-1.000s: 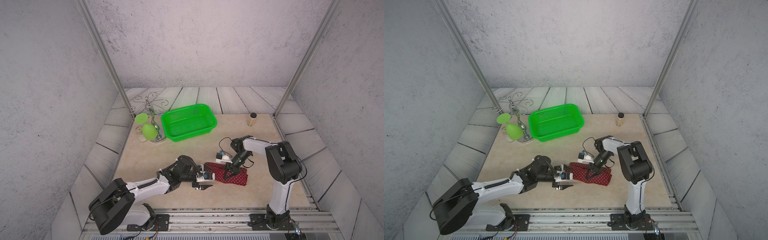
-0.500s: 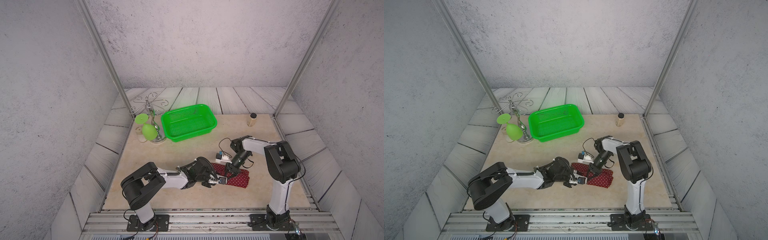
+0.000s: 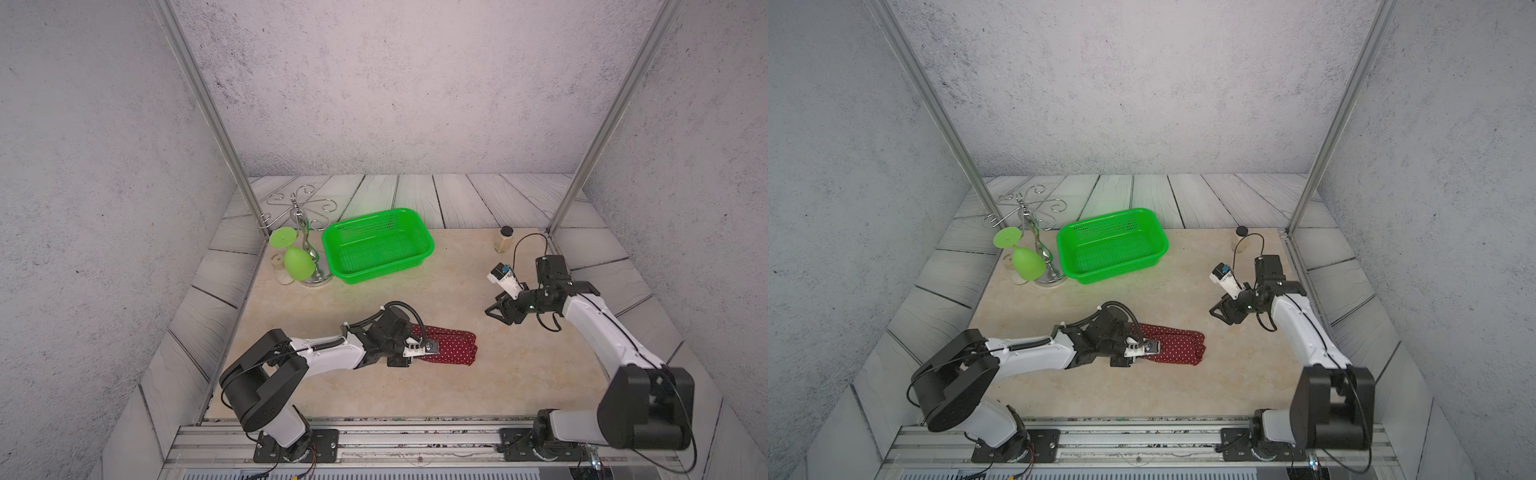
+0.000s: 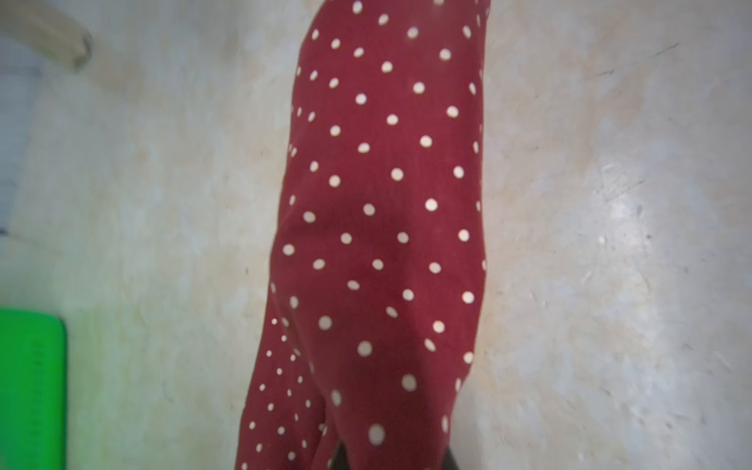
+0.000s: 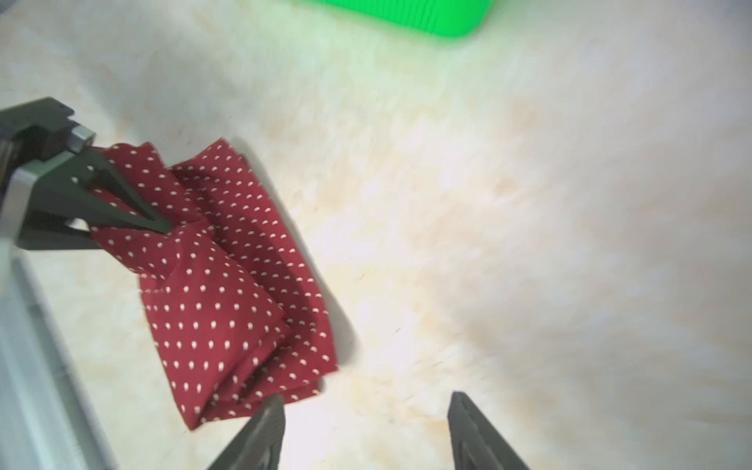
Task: Roll up the skirts
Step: Roll the skirt at the center of the board.
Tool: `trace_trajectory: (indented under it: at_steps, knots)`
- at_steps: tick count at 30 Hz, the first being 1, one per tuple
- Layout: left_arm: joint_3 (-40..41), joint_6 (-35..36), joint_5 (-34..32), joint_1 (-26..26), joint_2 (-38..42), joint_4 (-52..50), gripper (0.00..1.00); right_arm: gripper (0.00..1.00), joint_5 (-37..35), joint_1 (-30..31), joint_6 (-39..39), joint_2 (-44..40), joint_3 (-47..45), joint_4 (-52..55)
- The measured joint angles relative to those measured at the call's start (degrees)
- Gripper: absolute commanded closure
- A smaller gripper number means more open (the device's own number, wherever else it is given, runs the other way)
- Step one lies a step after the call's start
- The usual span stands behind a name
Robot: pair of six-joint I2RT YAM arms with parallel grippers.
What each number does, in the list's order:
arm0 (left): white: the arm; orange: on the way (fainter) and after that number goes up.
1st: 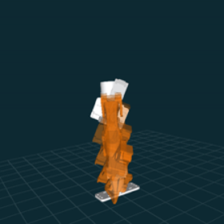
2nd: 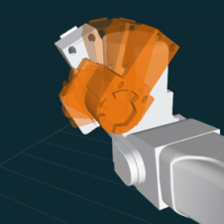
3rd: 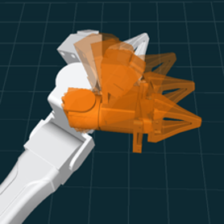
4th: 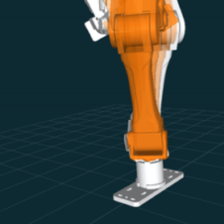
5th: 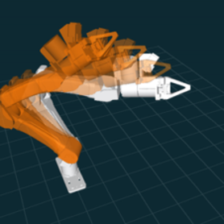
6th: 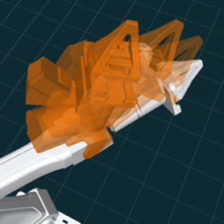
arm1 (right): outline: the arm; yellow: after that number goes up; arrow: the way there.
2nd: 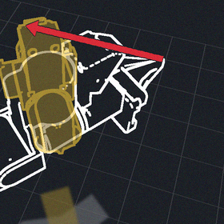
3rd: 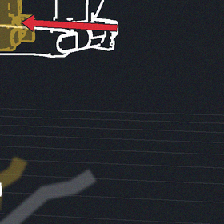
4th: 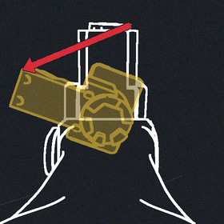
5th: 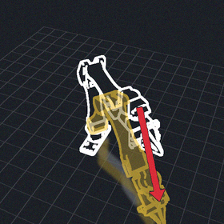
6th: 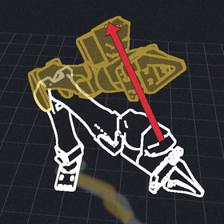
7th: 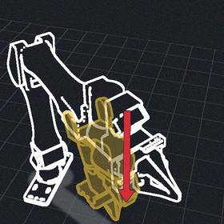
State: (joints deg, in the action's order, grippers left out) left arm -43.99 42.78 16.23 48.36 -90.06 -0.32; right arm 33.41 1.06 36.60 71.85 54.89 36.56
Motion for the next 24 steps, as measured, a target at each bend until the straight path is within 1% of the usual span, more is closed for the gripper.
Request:
trace_trajectory:
  at_steps: [1, 3, 5, 6, 7, 8, 11, 14, 17, 20, 22, 24]
  knots:
    - [-2.1, -1.4, 1.4, -0.8, -0.6, -3.0, 1.00, 0.35, 0.1, 0.3, 0.7, -4.8, -3.7, -2.8]
    - [-8.5, -4.5, 4.9, -2.5, -3.9, -10.1, 1.00, 0.31, 1.6, 0.9, 2.9, -12.1, -10.3, -6.8]
    - [-16.5, -6.3, 10.0, -4.2, -9.7, -17.0, 1.00, 0.27, 3.3, 2.9, 5.6, -18.3, -17.2, -10.7]
    - [-19.8, -7.1, 12.3, -4.9, -12.3, -19.6, 1.00, 0.27, 3.2, 4.9, 7.0, -19.8, -19.7, -12.3]
    - [-23.6, -7.8, 15.1, -5.8, -15.6, -23.0, 1.00, 0.26, 2.7, 8.3, 8.5, -20.5, -21.7, -13.7]
    - [-27.1, -8.3, 18.0, -6.7, -18.9, -26.4, 1.00, 0.26, 1.3, 13.0, 10.7, -20.3, -23.0, -15.0]
    - [-36.4, -9.4, 25.8, -8.7, -27.5, -36.7, 1.00, 0.25, -2.6, 23.5, 15.0, -15.3, -23.6, -18.8]
    - [-43.2, -10.8, 30.5, -9.7, -33.0, -44.2, 1.00, 0.25, -7.0, 28.2, 18.8, -9.0, -23.5, -22.5]
    - [-45.4, -12.3, 33.0, -9.7, -34.9, -48.1, 1.00, 0.25, -10.3, 30.1, 22.2, -3.6, -22.4, -24.5]
    - [-45.9, -13.3, 34.7, -9.6, -35.6, -50.6, 1.00, 0.27, -13.9, 30.9, 24.5, 2.0, -21.1, -27.3]
    - [-46.0, -13.8, 35.3, -9.6, -35.8, -51.3, 1.00, 0.31, -15.9, 31.1, 25.1, 5.1, -20.9, -29.1]
    - [-46.1, -14.8, 35.5, -9.6, -35.8, -51.3, 1.00, 0.38, -16.9, 31.2, 25.9, 7.3, -20.9, -29.7]
